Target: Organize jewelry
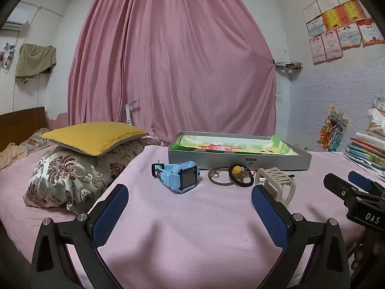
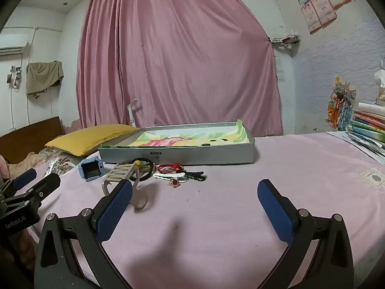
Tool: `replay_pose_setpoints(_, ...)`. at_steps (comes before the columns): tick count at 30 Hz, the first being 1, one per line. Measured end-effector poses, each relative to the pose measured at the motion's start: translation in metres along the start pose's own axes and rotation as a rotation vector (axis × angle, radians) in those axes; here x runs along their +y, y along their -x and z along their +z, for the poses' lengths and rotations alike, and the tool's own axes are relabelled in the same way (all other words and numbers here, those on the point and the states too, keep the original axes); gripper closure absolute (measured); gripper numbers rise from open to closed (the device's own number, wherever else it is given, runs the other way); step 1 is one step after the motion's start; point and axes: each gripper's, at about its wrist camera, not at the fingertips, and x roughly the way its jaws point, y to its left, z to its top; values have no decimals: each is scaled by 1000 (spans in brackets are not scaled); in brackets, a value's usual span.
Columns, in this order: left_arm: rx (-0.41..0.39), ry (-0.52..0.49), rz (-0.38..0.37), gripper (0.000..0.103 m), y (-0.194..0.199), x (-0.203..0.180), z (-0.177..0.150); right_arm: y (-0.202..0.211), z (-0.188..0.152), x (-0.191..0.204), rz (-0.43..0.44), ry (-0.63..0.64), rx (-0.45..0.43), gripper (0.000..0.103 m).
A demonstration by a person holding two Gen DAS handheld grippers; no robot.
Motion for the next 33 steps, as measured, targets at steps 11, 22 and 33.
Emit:
replay_pose_setpoints(11, 2, -1, 3, 0, 0, 0, 0, 1, 0, 0, 1, -5, -1, 1)
replay_pose_setpoints(22, 4, 2, 2, 0, -5, 4, -4, 0, 2, -2, 1, -8, -1, 1)
replay_pose_setpoints(33, 7, 1, 3, 0, -3, 1, -3, -3, -1, -4, -2, -8, 0, 1)
